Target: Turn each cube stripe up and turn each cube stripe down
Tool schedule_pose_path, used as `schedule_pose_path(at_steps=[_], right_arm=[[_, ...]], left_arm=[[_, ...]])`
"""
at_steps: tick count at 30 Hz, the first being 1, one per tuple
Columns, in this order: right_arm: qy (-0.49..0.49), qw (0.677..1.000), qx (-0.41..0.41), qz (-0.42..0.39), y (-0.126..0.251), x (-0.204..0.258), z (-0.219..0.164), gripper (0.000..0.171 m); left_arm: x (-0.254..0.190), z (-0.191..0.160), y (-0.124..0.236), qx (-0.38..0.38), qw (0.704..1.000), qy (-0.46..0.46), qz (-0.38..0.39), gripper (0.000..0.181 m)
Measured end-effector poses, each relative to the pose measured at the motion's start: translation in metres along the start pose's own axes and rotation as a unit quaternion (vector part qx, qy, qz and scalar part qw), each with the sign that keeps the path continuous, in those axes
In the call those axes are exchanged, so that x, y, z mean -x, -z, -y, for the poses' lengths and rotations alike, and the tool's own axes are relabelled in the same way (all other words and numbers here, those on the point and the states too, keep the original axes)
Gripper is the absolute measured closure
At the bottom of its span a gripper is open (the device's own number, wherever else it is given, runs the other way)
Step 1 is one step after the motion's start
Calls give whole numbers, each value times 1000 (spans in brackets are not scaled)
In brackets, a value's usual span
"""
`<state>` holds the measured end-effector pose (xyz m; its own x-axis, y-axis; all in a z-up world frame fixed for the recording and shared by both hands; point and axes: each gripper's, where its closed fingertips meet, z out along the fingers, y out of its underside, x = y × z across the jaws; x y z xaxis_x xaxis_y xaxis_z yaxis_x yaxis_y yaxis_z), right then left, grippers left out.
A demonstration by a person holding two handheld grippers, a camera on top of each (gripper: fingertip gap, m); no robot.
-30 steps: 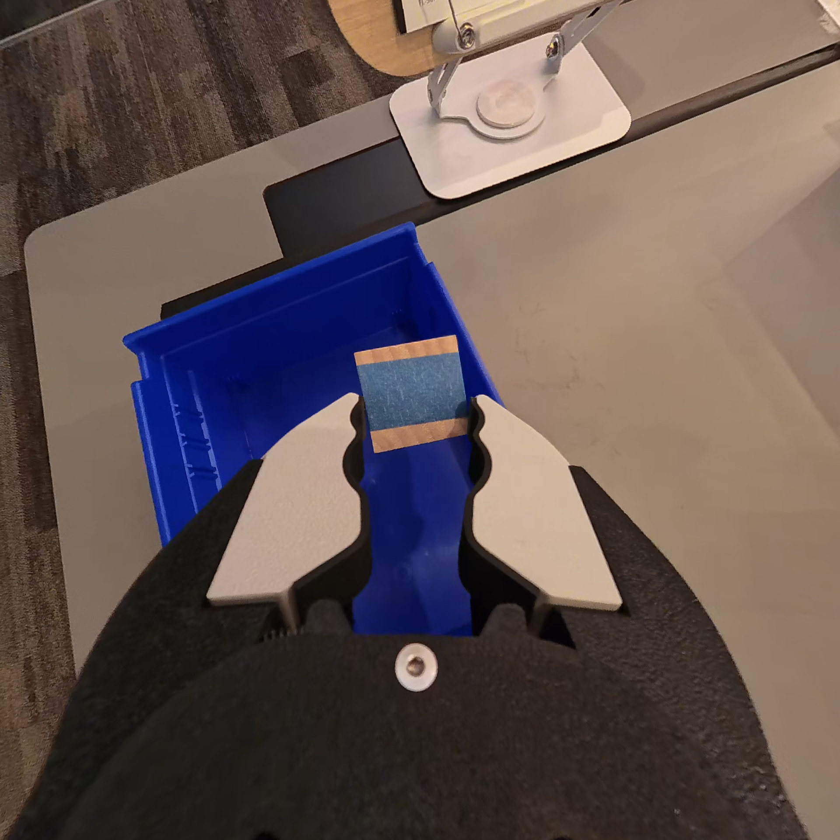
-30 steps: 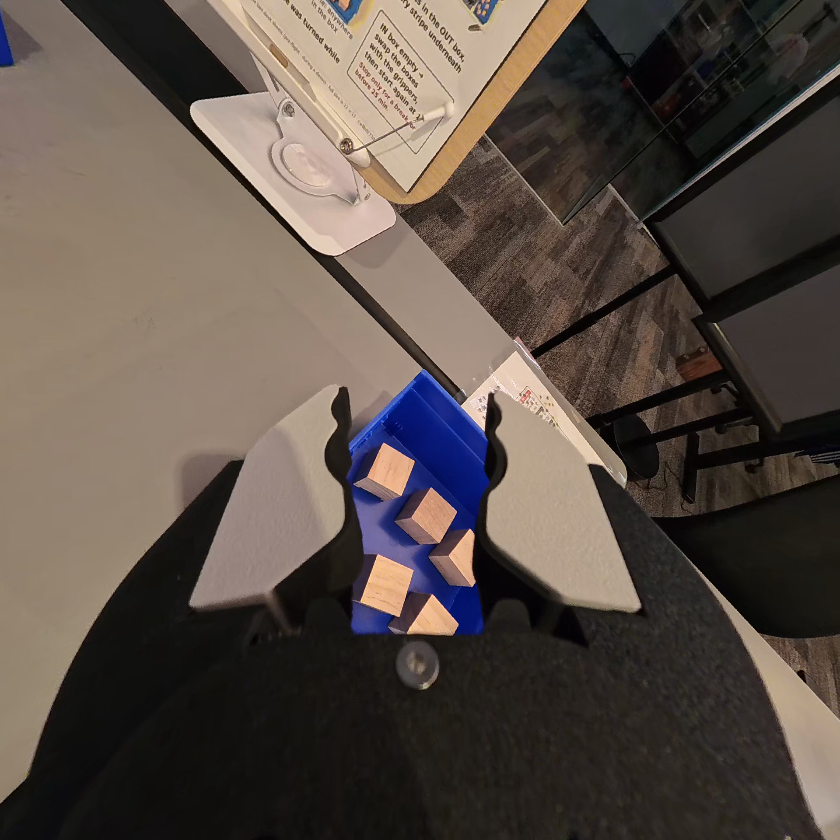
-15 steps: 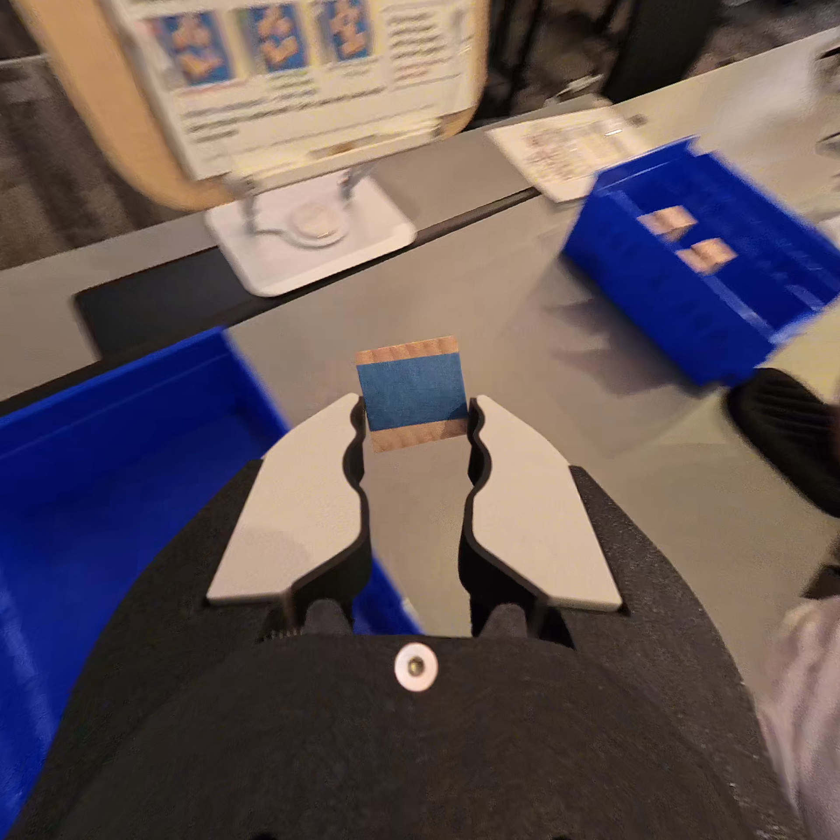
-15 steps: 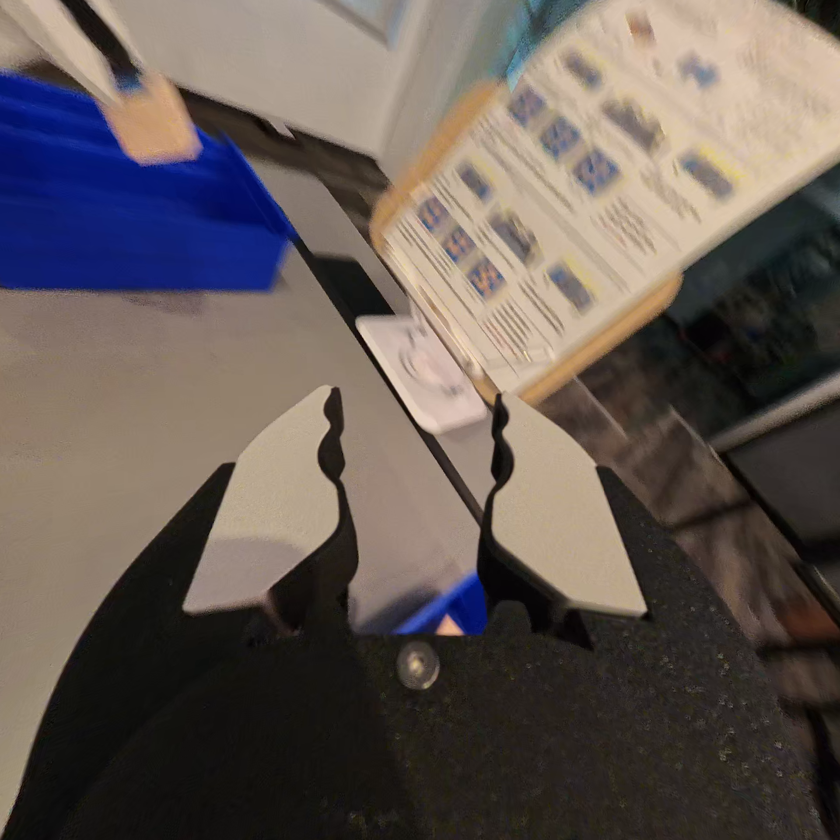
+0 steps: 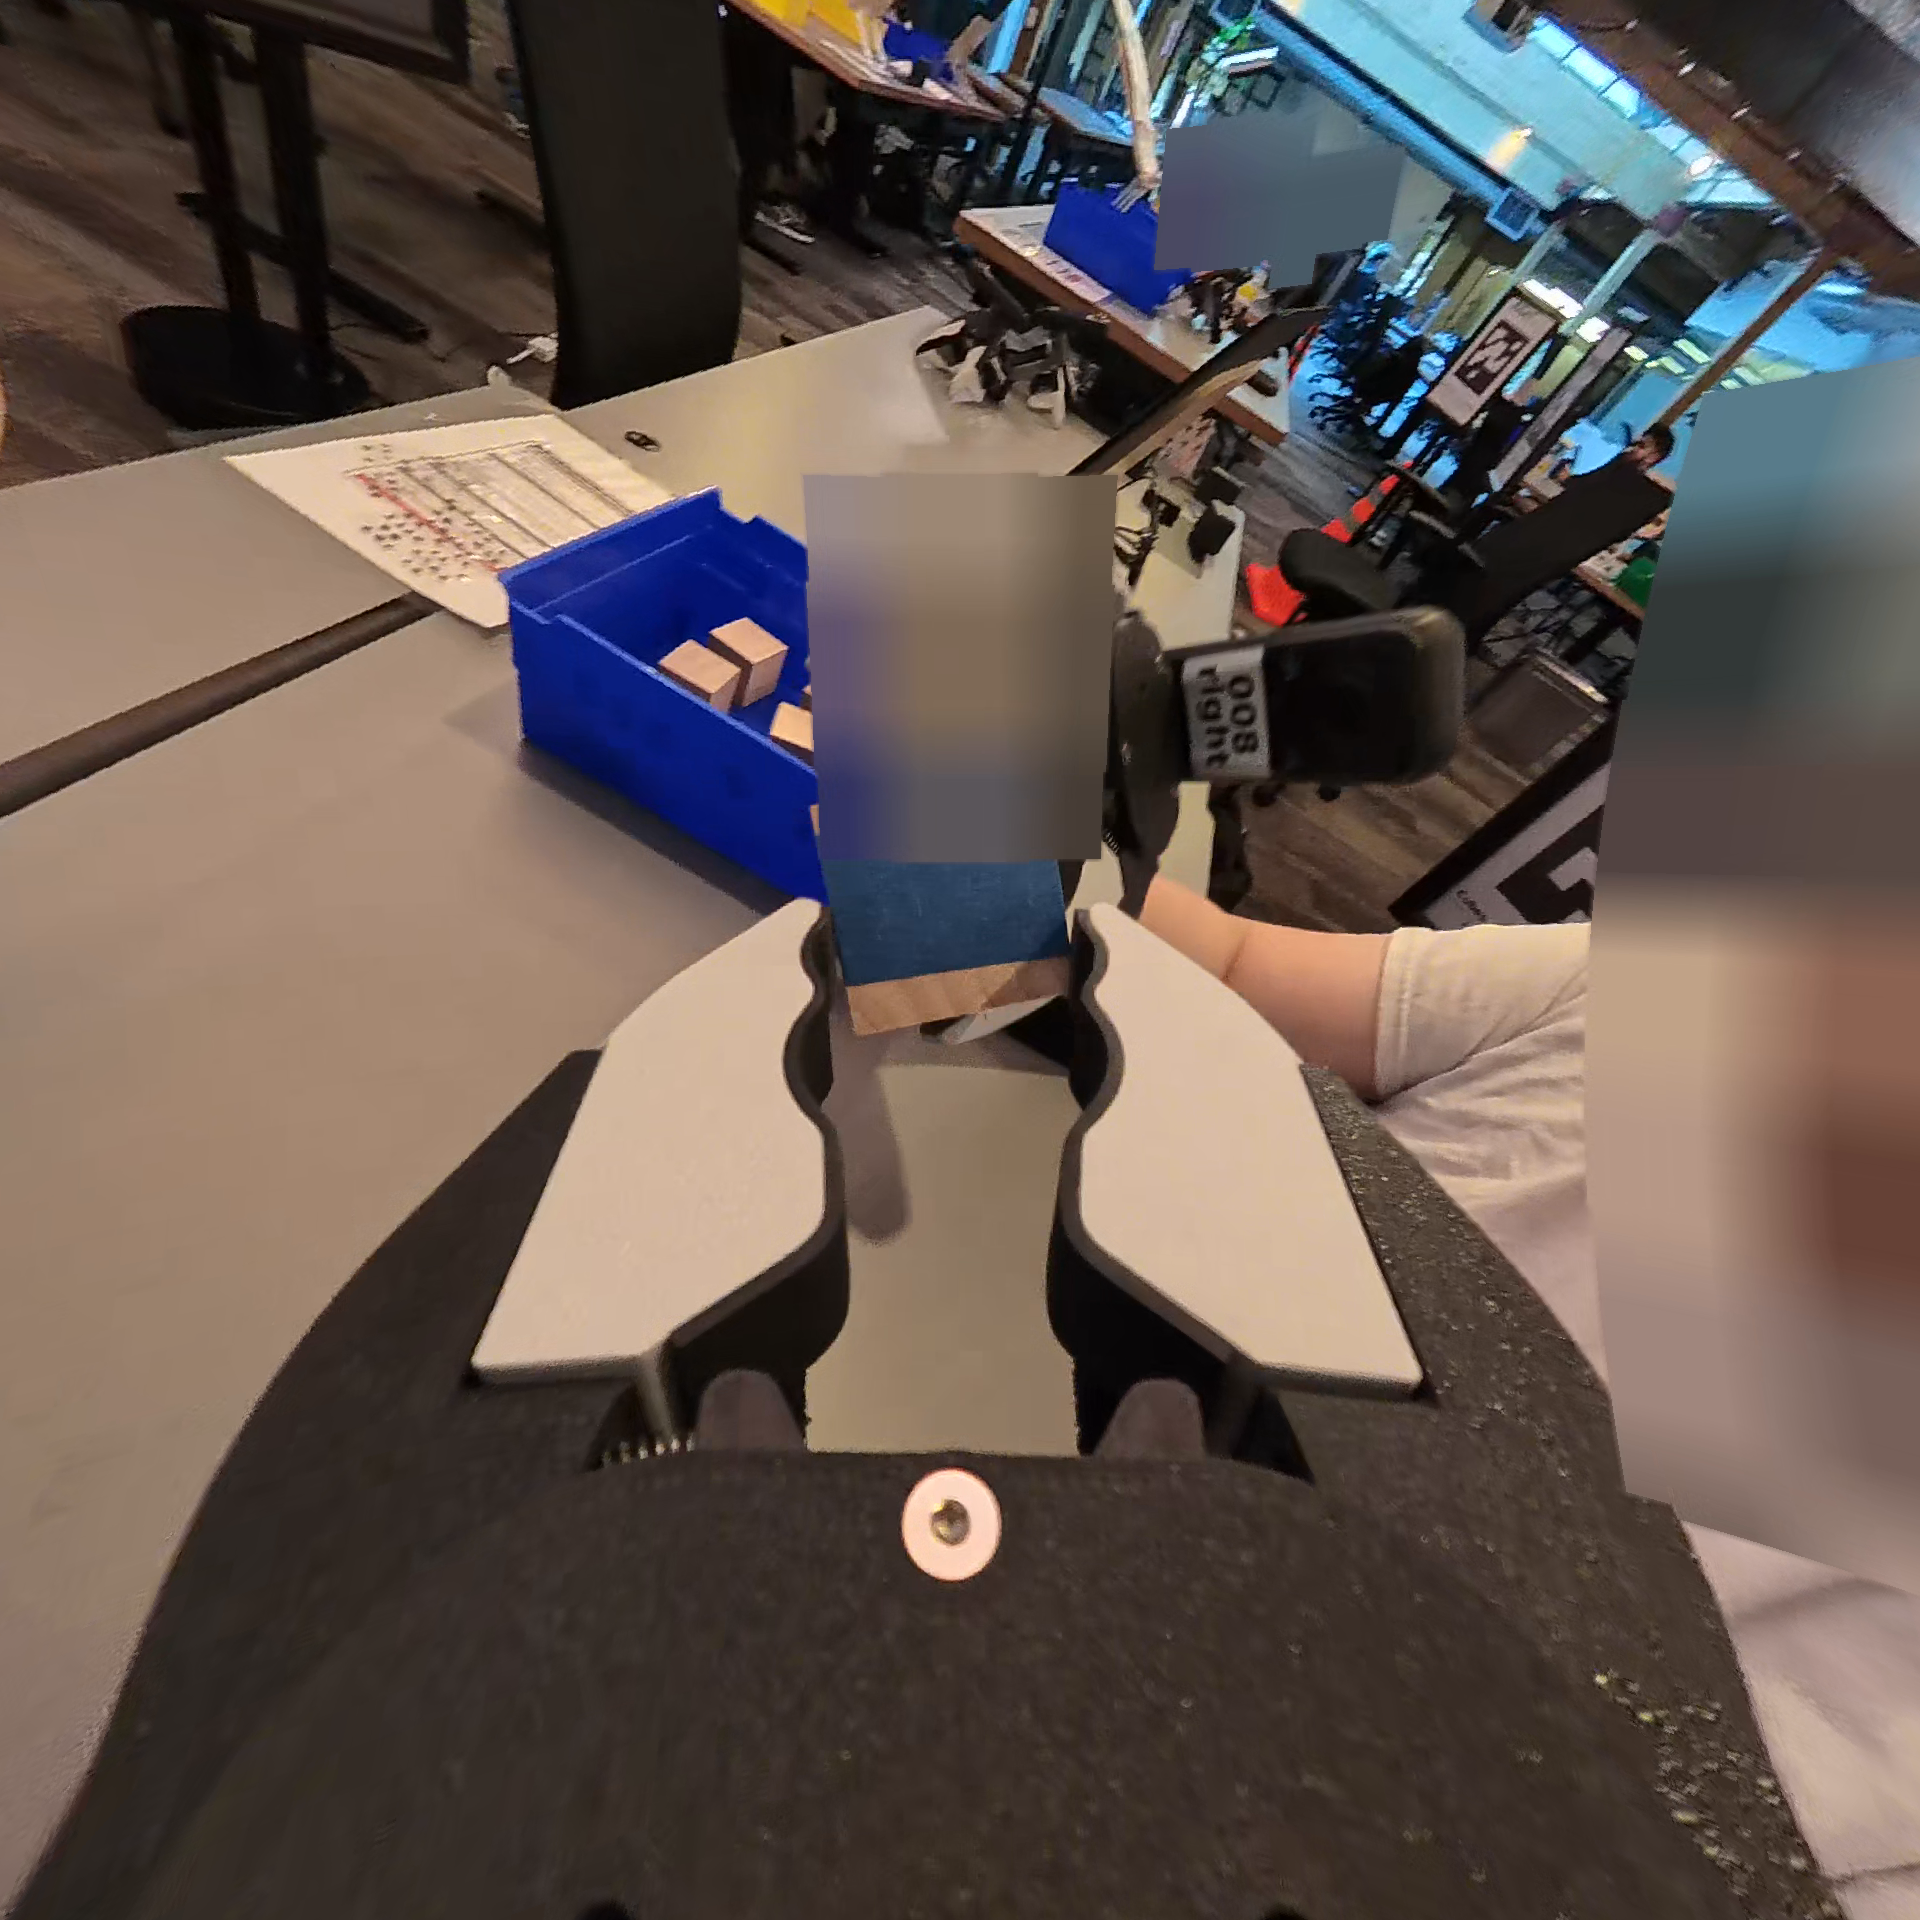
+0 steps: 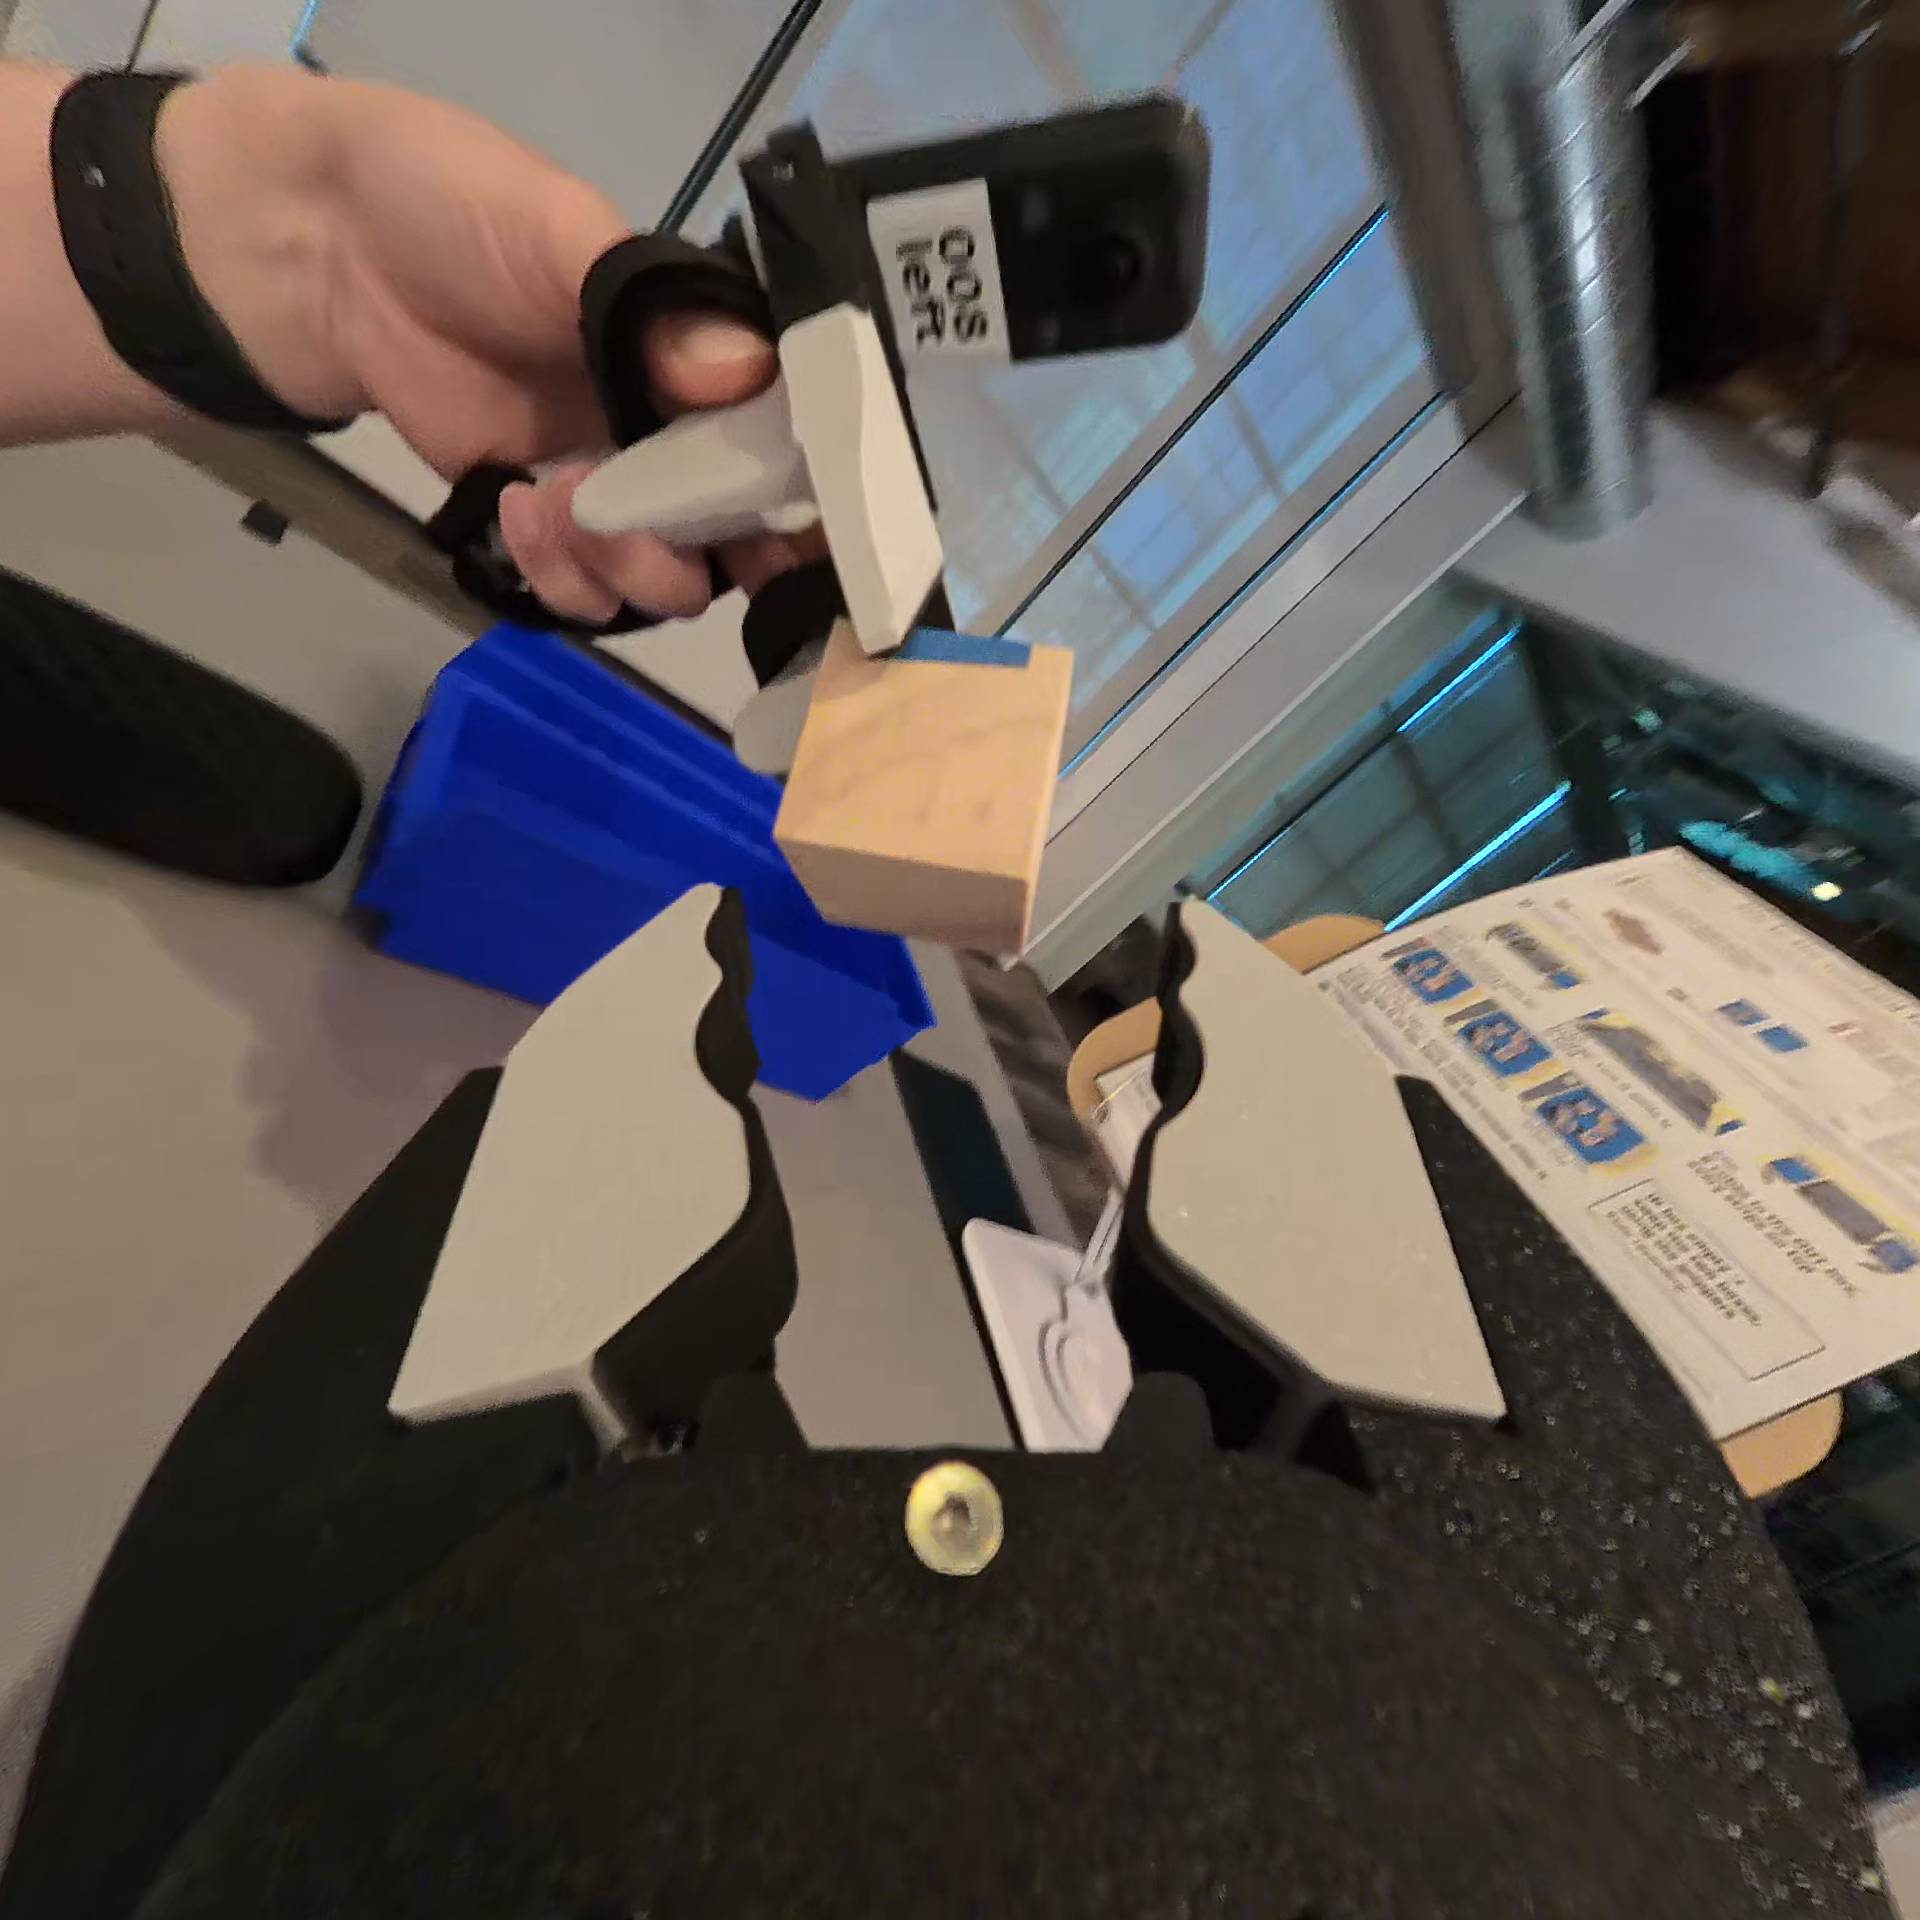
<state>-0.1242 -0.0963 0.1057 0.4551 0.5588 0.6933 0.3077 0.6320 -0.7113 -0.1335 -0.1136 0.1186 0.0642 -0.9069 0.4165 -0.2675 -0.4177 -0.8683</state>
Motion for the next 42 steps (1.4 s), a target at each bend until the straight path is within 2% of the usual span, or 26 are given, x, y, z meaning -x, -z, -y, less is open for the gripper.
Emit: schedule_pose_path(at_steps=[3,11,18,26,34,39,42], right_arm=[[21,999,-31,-33,-1,2,12,101],[59,992,-66,-89,1,4,27,116],[53,993,-69,-77,0,8,28,123],[54,994,-62,-71,-1,8,25,120],[26,998,-52,-16,-5,18,24,124],[4,1000,-16,23,-2,13,21,124],[-12,996,85,27,13,-14,6,124]], left_arm=[[-10,-1,-4,-3,999,13,-32,139],[-15,-4,-6,-11,999,8,-44,139],[-15,-5,-8,-16,998,22,-60,139],[-22,-6,-8,-23,996,25,-88,139],[-21,-13,-6,-9,995,32,-91,138],[-6,-10,3,-27,999,-10,-25,116],[7,-14,16,-28,998,-46,40,109]])
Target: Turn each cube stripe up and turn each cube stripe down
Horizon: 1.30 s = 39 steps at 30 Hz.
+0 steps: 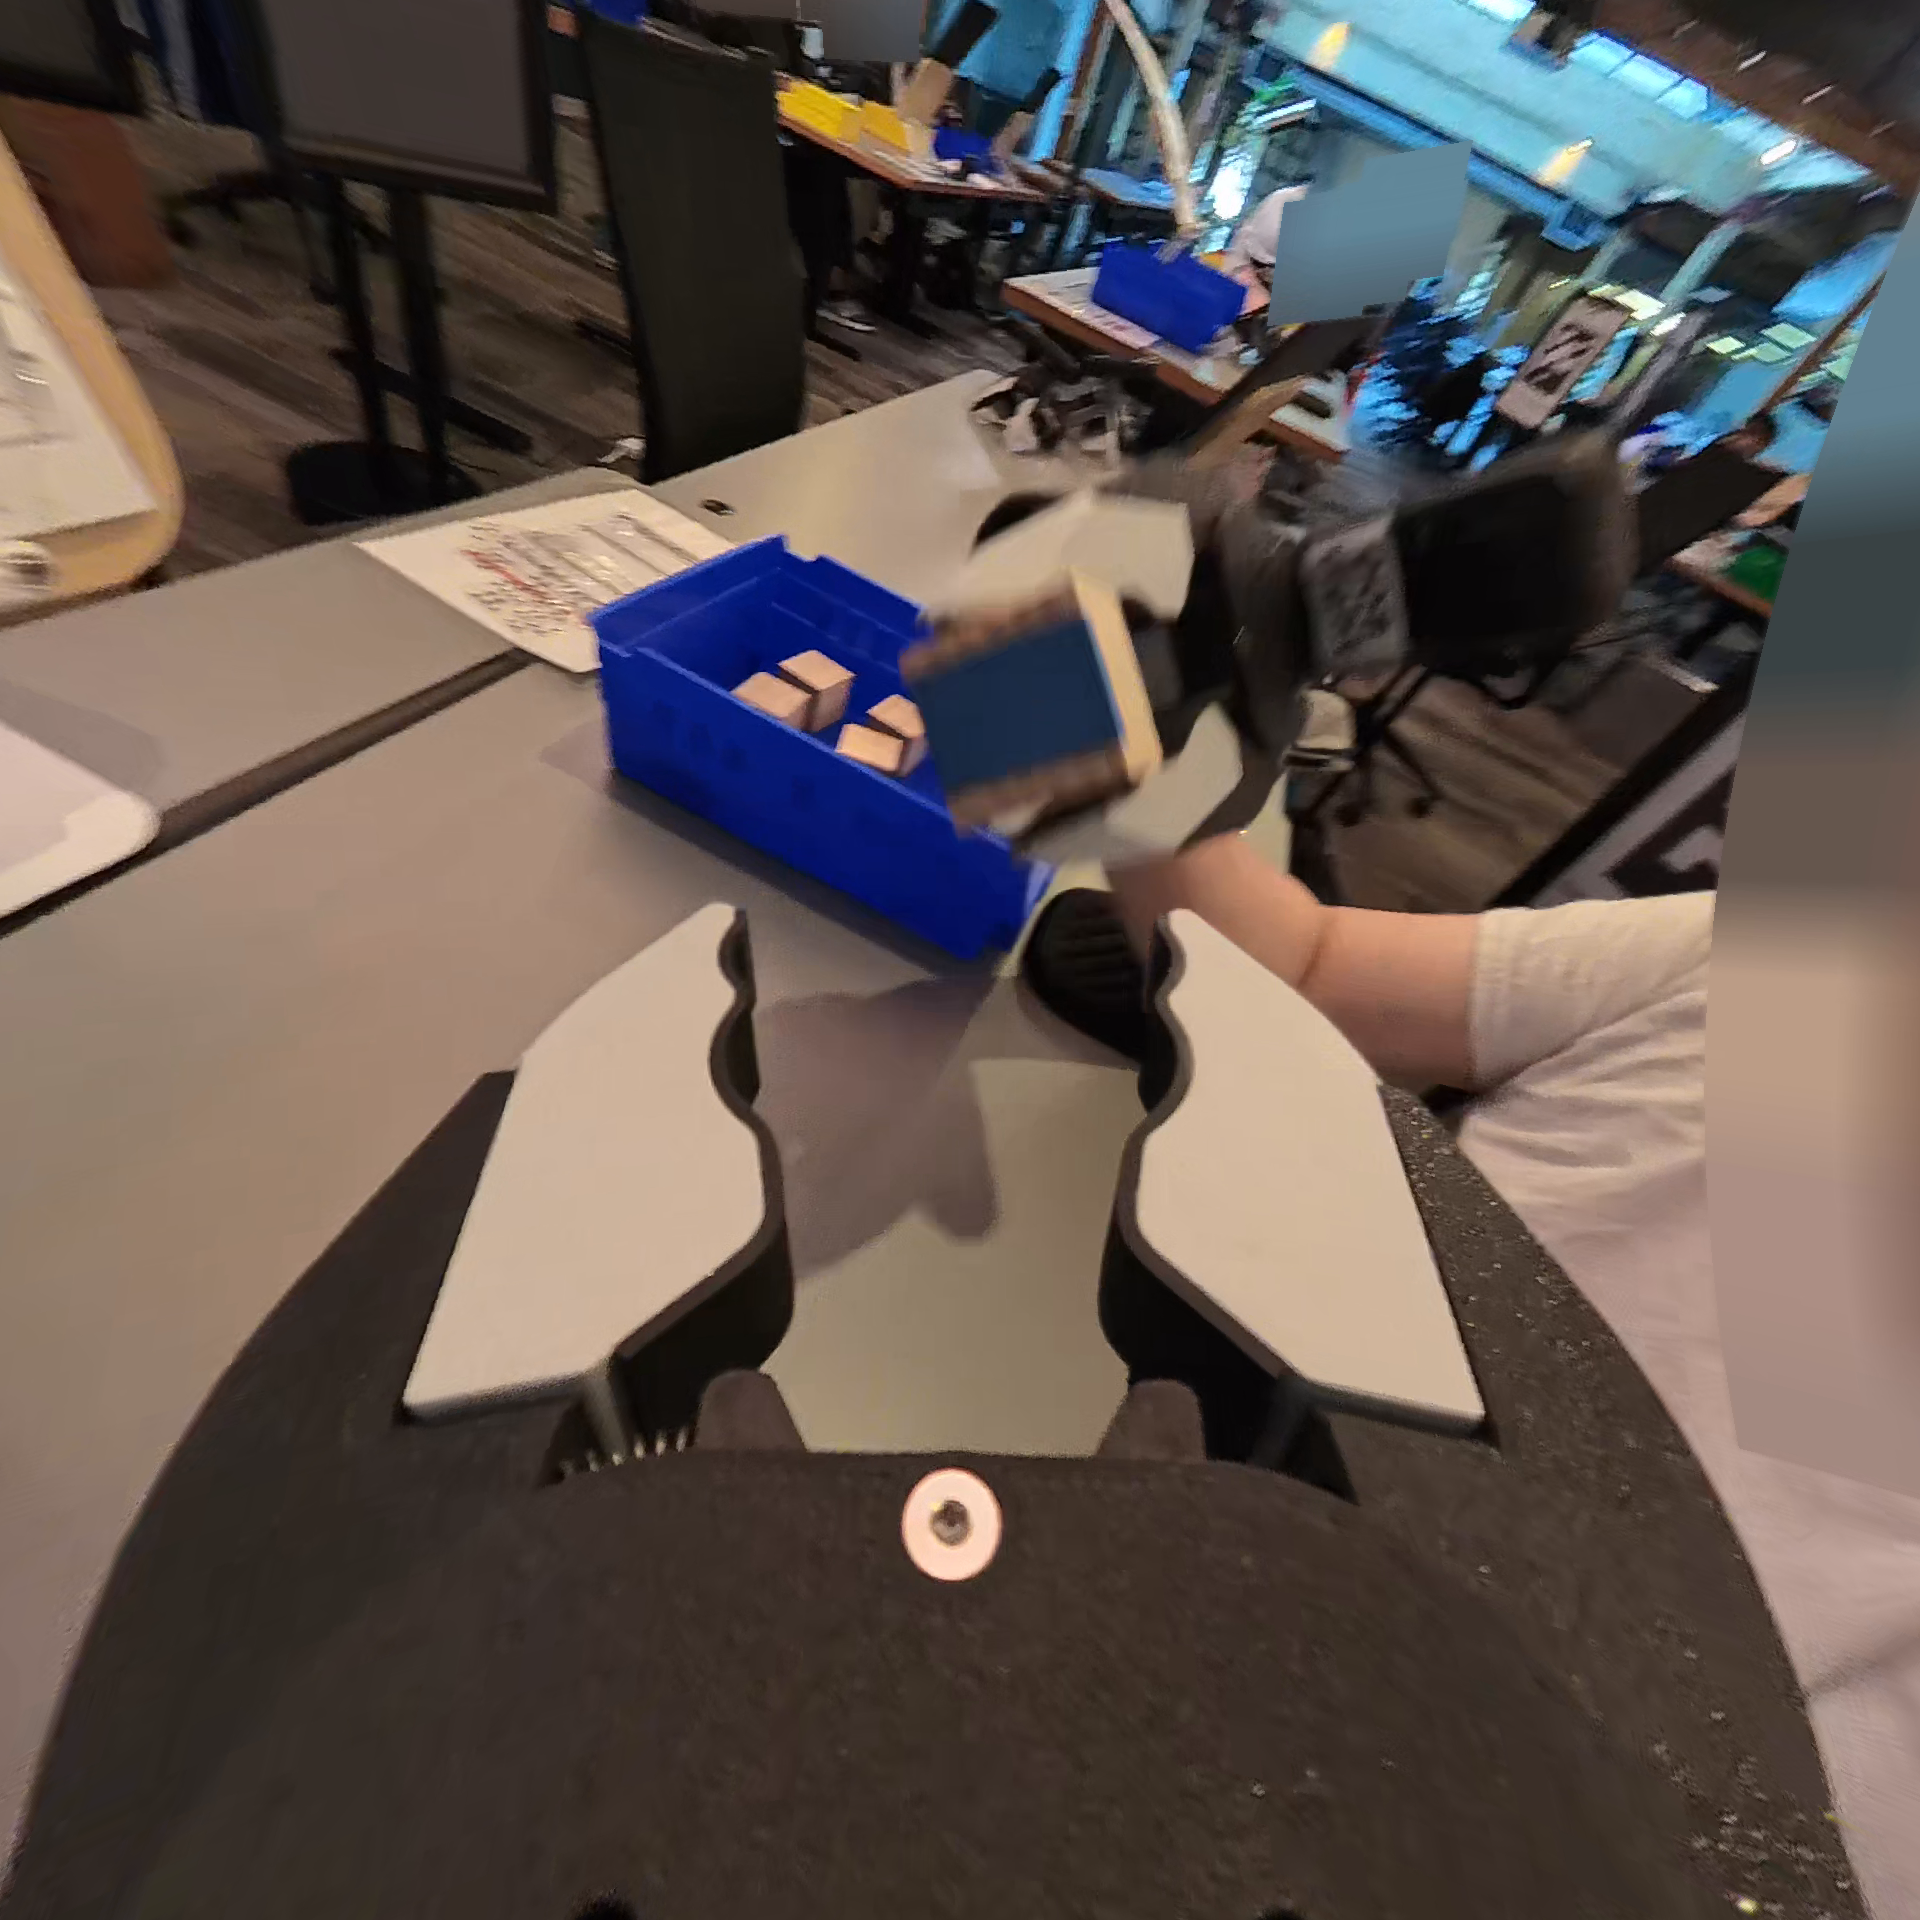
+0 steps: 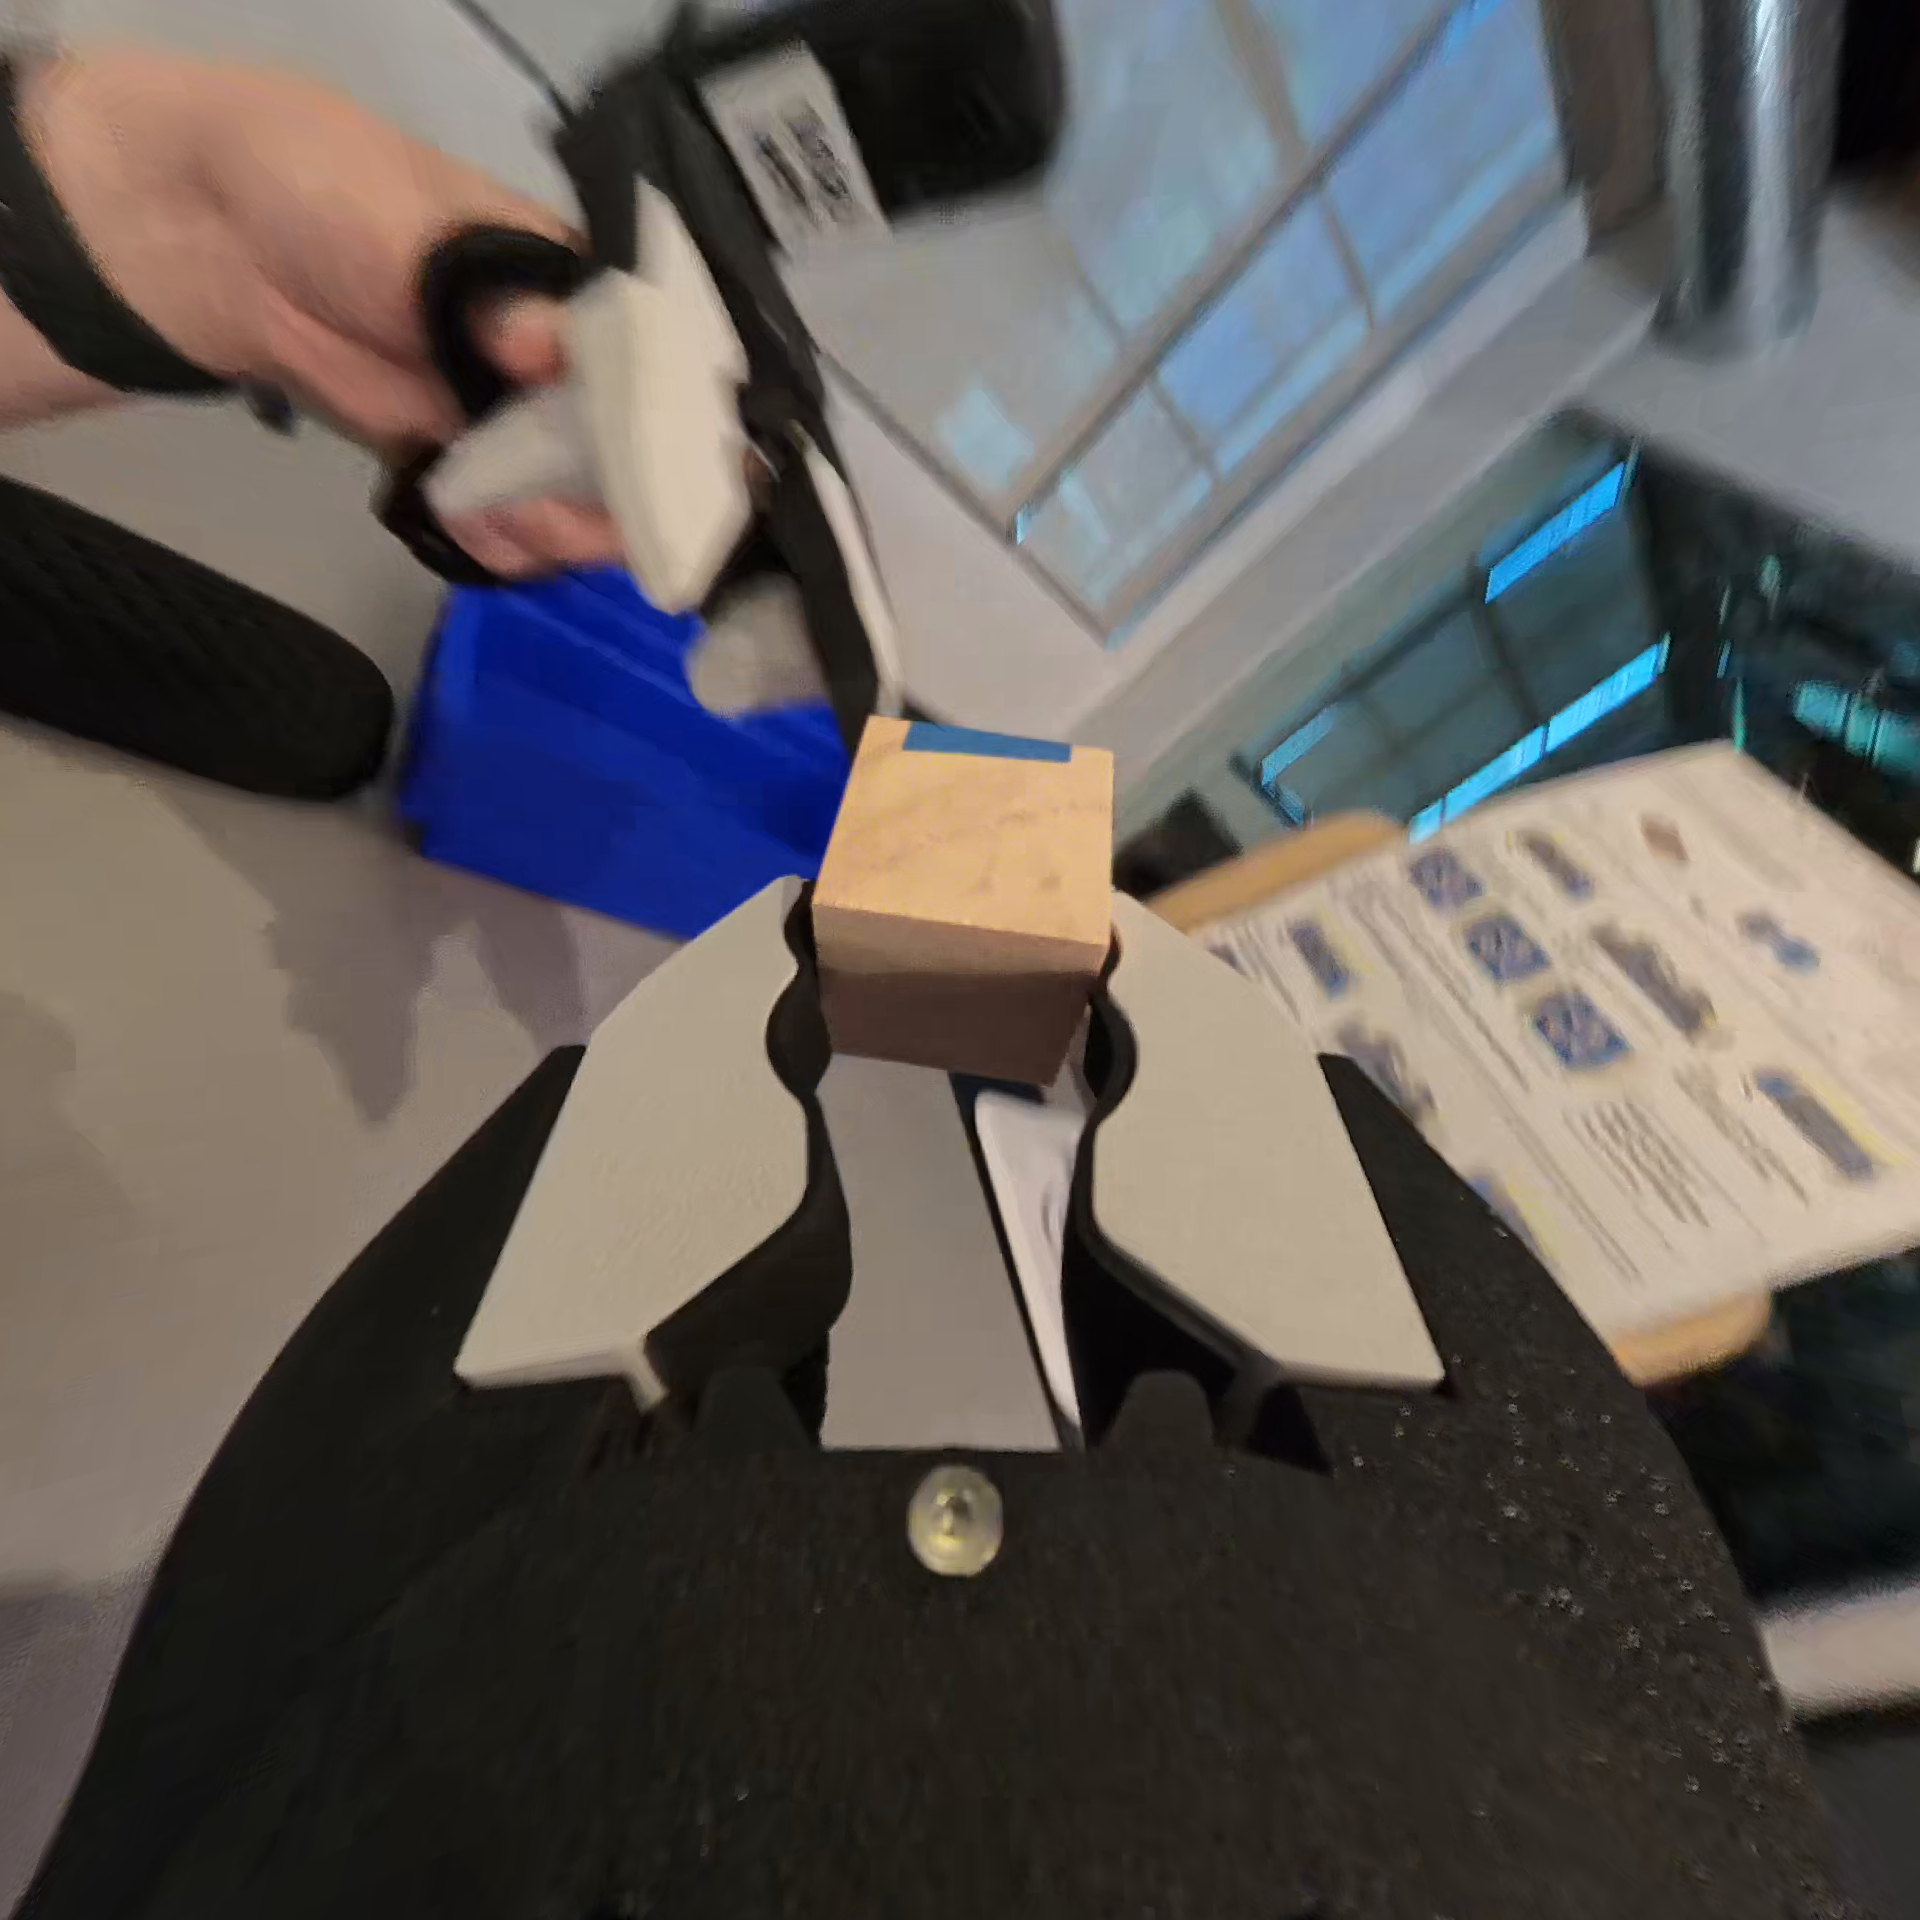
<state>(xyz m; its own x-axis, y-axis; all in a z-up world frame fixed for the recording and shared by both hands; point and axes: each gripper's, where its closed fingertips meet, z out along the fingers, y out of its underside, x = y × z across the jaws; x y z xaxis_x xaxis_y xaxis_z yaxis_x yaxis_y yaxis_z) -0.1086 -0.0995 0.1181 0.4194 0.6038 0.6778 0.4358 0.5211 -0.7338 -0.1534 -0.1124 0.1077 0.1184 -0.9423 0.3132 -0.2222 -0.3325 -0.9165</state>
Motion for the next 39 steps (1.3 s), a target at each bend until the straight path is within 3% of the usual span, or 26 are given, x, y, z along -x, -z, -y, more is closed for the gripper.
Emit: schedule_pose_path(at_steps=[3,5,9,12,19,27,29,39], right_arm=[[-88,986,137,-27,47,-43,-30,124],[-185,959,210,-31,89,-57,-56,124],[-312,885,336,-81,163,-71,-119,124],[-400,812,418,-73,193,-55,-163,124],[-496,677,543,14,201,-1,-231,124],[-547,549,627,82,189,50,-294,124],[-548,533,641,73,190,53,-304,124],[-559,513,649,55,185,56,-322,123]], left_arm=[[12,-13,14,12,998,-15,54,110],[15,-23,20,17,998,-10,68,111],[14,-46,26,32,997,17,61,114],[13,-59,27,40,997,26,63,115],[10,-77,27,44,996,50,61,117],[1,-76,22,45,997,52,46,119],[-1,-77,21,49,997,48,46,119],[-3,-82,18,63,996,51,44,120]])
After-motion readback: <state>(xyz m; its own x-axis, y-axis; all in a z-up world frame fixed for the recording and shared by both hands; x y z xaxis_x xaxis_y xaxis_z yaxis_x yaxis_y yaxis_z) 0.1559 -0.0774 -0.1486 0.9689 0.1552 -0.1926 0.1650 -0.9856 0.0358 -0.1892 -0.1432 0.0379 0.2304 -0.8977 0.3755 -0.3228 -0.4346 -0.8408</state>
